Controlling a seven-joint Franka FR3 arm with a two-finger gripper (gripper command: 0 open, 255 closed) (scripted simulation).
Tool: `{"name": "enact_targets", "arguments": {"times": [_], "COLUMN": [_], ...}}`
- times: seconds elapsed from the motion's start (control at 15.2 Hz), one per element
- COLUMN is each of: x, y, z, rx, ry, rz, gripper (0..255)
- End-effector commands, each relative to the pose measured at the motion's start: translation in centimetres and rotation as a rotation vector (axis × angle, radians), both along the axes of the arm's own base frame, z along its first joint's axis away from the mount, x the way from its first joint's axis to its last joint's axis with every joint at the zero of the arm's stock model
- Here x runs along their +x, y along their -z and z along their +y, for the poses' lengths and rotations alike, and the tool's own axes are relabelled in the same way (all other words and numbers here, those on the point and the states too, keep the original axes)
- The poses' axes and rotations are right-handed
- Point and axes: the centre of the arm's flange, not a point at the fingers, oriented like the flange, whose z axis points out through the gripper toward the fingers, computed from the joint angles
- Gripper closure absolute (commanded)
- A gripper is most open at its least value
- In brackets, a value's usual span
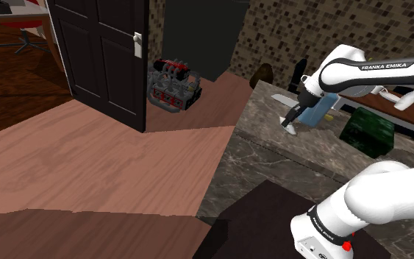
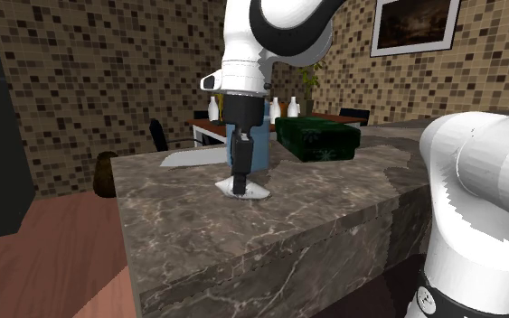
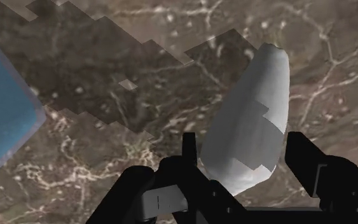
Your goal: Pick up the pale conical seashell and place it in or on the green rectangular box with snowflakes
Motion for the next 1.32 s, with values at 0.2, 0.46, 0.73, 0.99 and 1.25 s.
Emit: {"name": "enact_targets", "arguments": {"times": [0.2,0.46,0.73,0.99,1.25], "x": [0.0,0.0,0.0,0.0,0.0], "y": [0.0,0.0,-1.6,-3.7,-5.8], "z": [0.0,0.0,0.0,0.0,0.0], "rx": [0.0,0.0,0.0,0.0,0.0], "ry": [0.0,0.0,0.0,0.0,0.0], "rz": [0.0,0.0,0.0,0.0,0.0], "gripper": [255,255,255,255,255]}}
